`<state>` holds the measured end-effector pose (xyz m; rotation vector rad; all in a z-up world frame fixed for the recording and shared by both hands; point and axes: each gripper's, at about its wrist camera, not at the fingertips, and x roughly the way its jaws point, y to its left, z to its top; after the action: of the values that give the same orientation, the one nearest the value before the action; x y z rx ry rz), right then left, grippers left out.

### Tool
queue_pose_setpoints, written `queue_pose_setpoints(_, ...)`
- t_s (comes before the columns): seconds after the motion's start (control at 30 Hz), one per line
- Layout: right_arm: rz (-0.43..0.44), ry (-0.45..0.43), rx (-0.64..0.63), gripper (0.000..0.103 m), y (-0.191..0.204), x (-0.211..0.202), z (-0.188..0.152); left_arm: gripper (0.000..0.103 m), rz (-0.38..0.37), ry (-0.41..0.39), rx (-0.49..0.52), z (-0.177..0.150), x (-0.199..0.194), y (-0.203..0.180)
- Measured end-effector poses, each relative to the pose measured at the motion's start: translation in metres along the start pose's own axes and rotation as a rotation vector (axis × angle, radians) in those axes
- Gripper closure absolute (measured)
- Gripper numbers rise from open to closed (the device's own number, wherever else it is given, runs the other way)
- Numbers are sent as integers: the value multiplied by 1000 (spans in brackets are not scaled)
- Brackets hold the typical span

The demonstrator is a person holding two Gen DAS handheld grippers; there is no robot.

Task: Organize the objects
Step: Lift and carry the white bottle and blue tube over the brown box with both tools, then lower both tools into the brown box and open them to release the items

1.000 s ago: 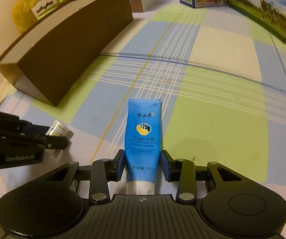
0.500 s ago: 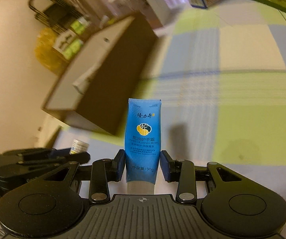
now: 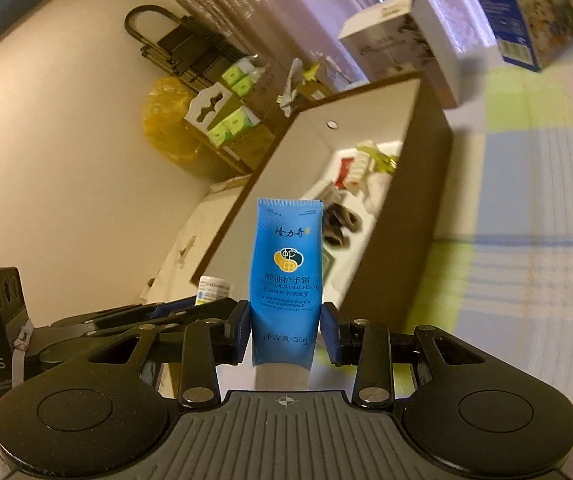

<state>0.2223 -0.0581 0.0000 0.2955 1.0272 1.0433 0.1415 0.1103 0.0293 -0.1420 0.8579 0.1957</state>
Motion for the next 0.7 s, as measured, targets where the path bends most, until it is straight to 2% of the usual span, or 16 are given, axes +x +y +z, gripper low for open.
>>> queue_pose_setpoints(0.17, -53, 4, 15, 69, 2, 35, 17, 81, 31, -12, -6, 22, 21, 26)
queue_pose_setpoints(0.37, -118, 8, 28, 69, -4, 67, 34, 81, 53, 10, 12, 42, 49, 48)
queue_pose_setpoints(0.7, -197, 26, 59, 69, -15, 111, 57, 81, 35, 48, 30, 66, 90, 67)
